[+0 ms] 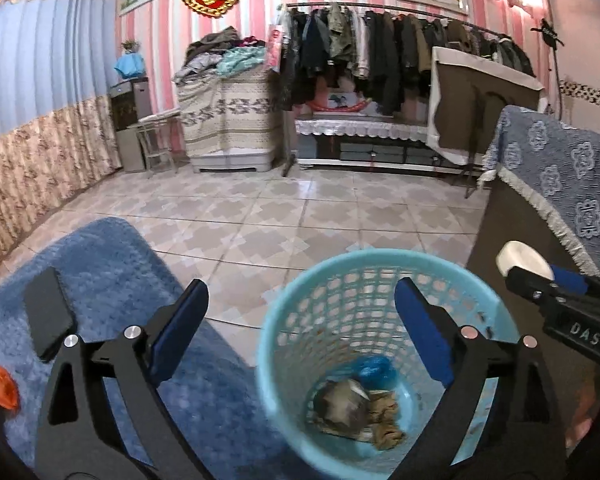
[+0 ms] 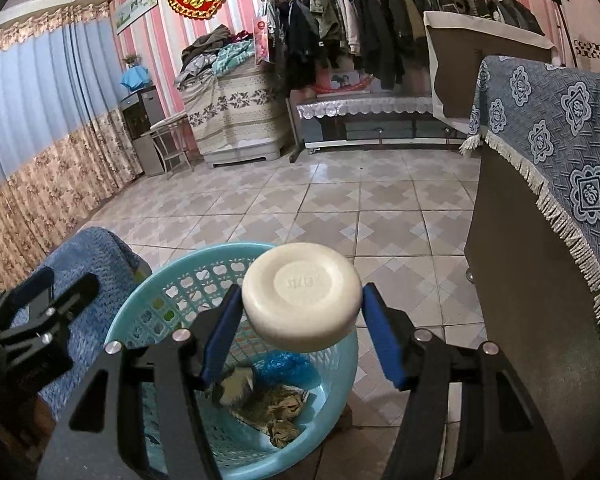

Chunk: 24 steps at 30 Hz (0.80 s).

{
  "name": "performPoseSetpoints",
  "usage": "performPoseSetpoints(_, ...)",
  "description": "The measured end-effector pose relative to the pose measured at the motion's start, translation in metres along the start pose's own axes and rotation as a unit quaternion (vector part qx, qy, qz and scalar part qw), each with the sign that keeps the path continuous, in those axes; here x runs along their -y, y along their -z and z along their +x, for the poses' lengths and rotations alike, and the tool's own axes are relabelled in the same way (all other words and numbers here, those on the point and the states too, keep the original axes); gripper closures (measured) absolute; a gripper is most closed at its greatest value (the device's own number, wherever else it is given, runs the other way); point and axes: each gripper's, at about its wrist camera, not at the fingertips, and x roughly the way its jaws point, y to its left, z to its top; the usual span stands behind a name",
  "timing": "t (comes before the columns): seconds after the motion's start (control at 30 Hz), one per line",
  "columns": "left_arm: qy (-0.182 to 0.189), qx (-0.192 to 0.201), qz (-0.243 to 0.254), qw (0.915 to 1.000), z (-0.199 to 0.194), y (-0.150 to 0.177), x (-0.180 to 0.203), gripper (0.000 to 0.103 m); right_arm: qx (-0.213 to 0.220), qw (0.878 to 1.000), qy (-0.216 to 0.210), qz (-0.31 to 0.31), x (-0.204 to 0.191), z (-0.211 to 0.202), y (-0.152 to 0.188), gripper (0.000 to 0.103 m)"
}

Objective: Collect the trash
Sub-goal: 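Open the left tool to drop the black cup into the basket, then open the right tool to drop the cream disc into the basket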

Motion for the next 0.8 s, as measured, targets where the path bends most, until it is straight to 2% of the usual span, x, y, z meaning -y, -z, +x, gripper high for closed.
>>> performPoseSetpoints(0.37, -0.088, 0.025, -0.04, 0.995, -0.027, -0.006, -0.068, 0.006, -0.006, 1.0, -0.005, -0.027, -0.029, 0.009, 0.002, 0.042)
performPoseSetpoints(0.63, -0.105, 0.019, -0.062, 0.9924, -0.044, 0.003, -0.097, 0.005, -0.014, 0.999, -0.017, -0.046, -0.055, 0.017, 0.01, 0.042)
performPoseSetpoints(0.73, -0.106, 0.015, -0.067, 0.992, -0.048, 0.007, -0.102, 0.005, -0.006, 0.999, -0.019, -0.05, -0.059, 0.014, 0.011, 0.024)
performPoseSetpoints(0.8, -0.108, 0.014, -0.069, 0.9917, -0.05, 0.008, -0.105, 0.005, 0.003, 0.998, -0.017, -0.055, -0.062, 0.01, 0.011, 0.021)
